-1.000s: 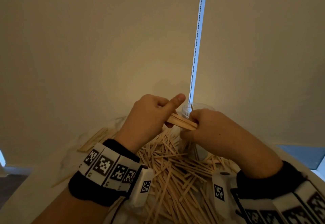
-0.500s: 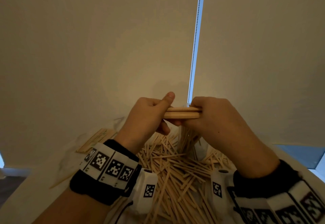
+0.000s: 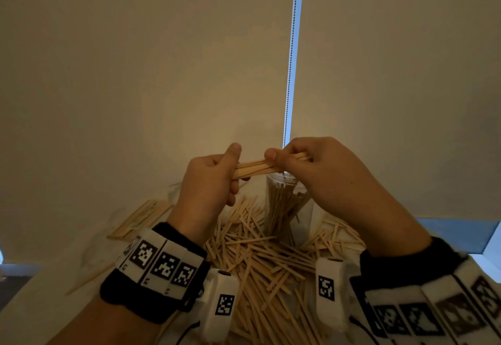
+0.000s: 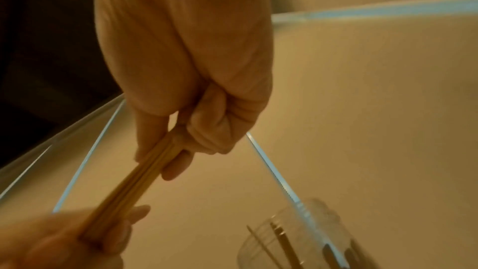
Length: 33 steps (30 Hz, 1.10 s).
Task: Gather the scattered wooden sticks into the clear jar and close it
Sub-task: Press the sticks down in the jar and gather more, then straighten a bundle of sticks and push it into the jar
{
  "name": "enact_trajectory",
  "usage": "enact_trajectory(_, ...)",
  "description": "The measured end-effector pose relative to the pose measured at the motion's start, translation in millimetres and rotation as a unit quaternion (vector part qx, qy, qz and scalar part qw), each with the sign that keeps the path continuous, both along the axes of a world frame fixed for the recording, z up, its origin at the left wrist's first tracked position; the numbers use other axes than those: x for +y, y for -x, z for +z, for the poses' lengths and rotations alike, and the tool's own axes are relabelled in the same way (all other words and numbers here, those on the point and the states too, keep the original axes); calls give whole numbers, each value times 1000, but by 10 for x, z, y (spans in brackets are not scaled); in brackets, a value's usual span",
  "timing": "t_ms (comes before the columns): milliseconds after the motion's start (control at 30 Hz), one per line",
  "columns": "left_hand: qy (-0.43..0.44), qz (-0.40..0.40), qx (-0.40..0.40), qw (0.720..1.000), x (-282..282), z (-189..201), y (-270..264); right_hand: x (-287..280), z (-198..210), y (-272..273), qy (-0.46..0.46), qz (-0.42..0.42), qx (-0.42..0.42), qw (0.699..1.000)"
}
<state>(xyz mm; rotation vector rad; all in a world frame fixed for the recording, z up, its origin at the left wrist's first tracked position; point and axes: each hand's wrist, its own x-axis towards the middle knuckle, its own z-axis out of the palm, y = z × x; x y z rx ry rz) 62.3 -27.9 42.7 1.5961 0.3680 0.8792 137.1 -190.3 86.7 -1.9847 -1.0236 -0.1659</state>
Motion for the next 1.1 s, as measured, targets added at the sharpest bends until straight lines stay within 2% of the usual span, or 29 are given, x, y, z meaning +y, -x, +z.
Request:
enact_trajectory(100, 38, -91, 40, 994, -134, -13, -33, -143, 38, -155, -24, -6, 56, 998)
enact_trajectory(167, 60, -125, 57, 989, -177, -35, -45, -267, 67, -282, -32, -49, 54, 997)
enact_trajectory(300, 48, -56, 95, 993, -144, -146, -168, -494, 64, -528, -63, -171, 10, 983)
enact_trajectory(433, 0, -91, 164, 982, -125, -222, -395, -539, 47, -603, -45, -238, -42, 969)
enact_trajectory(533, -59, -117, 194, 972, -95, -228, -617, -411, 74, -573, -10, -236, -80, 968)
enact_trajectory(600, -77, -133, 205, 967, -61, -239, -761, -238, 103, -584, 58, -234, -119, 963)
enact_trajectory(733, -111, -184, 212, 953, -25, -279, -909, 190, 115, -708, 227, -220, -215, 924)
enact_trajectory(800, -150, -186, 209, 948, -27, -293, -913, 407, 58, -783, 323, -209, -225, 895)
enact_trajectory(867, -164, -180, 203, 948, -9, -310, -917, 579, -9, -870, 394, -173, -193, 882)
enact_trajectory(967, -154, -188, 197, 950, 33, -335, -922, 712, -1, -1002, 414, -131, -111, 894)
enact_trajectory(1100, -173, -183, 216, 943, 46, -313, -921, 651, 128, -1118, 329, -164, -94, 925)
